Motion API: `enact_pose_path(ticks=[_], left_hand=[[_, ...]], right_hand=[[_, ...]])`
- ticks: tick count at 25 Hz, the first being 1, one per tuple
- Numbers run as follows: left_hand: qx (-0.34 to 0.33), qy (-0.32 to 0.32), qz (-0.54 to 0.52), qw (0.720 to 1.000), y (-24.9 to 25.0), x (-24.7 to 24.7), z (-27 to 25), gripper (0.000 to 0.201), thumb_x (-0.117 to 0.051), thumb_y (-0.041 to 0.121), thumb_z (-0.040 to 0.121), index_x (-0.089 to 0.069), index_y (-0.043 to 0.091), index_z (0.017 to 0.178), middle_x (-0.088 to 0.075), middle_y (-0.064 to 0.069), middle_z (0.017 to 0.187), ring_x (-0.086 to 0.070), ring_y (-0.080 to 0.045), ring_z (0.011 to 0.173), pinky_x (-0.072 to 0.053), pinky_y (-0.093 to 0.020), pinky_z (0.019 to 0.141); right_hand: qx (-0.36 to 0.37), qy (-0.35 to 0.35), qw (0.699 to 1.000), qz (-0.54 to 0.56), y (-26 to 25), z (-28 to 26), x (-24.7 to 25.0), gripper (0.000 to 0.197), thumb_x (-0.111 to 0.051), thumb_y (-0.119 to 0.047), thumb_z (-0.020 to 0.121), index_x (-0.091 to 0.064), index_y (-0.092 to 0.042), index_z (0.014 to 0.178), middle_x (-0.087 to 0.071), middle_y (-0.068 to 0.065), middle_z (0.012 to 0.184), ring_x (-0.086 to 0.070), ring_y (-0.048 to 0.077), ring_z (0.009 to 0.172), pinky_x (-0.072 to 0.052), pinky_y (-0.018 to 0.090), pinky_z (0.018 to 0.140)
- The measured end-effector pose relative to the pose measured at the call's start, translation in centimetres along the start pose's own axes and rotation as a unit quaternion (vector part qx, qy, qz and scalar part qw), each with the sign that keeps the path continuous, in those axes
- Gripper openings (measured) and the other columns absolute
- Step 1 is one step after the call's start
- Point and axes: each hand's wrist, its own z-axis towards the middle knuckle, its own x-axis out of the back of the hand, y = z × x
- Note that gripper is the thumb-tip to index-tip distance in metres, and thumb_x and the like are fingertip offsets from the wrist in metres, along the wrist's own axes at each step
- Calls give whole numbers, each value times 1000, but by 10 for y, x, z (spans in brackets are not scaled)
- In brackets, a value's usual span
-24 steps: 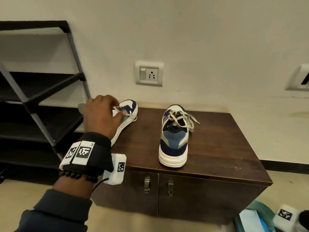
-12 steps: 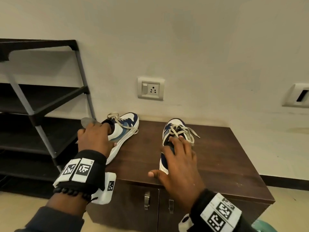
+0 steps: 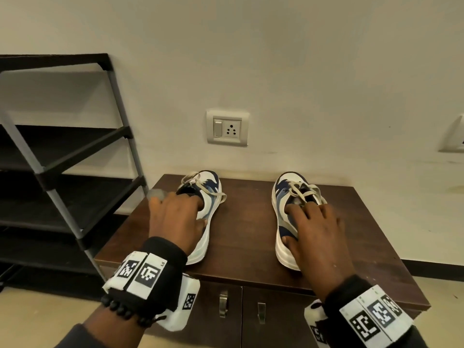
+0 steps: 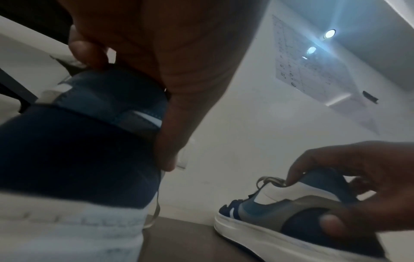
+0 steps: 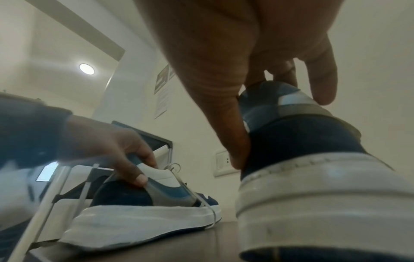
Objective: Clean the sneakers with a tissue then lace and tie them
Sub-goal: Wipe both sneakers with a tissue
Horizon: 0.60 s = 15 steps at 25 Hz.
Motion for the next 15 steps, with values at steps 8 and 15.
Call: enact_pose_path(ticks=[8, 15], left_hand=[[-102, 38, -95, 990, 29, 2, -27, 25, -71, 45, 77, -64, 32, 98, -64, 14, 101, -55, -13, 104, -32, -35, 87], [2, 38, -103, 994, 13, 3, -33, 83, -87, 57, 38, -53, 31, 108, -28, -6, 134, -27, -32, 118, -41, -46, 84]], right_hand=[[45, 26, 974, 221, -17, 21, 13, 29, -60, -22, 89, -58, -18, 118, -56, 1, 111, -50, 20, 104, -45, 34, 86], [-80, -175, 939, 285, -41, 70, -53, 28, -47, -18, 95, -54, -17, 122, -60, 10, 118, -56, 28, 109, -42, 29, 89]])
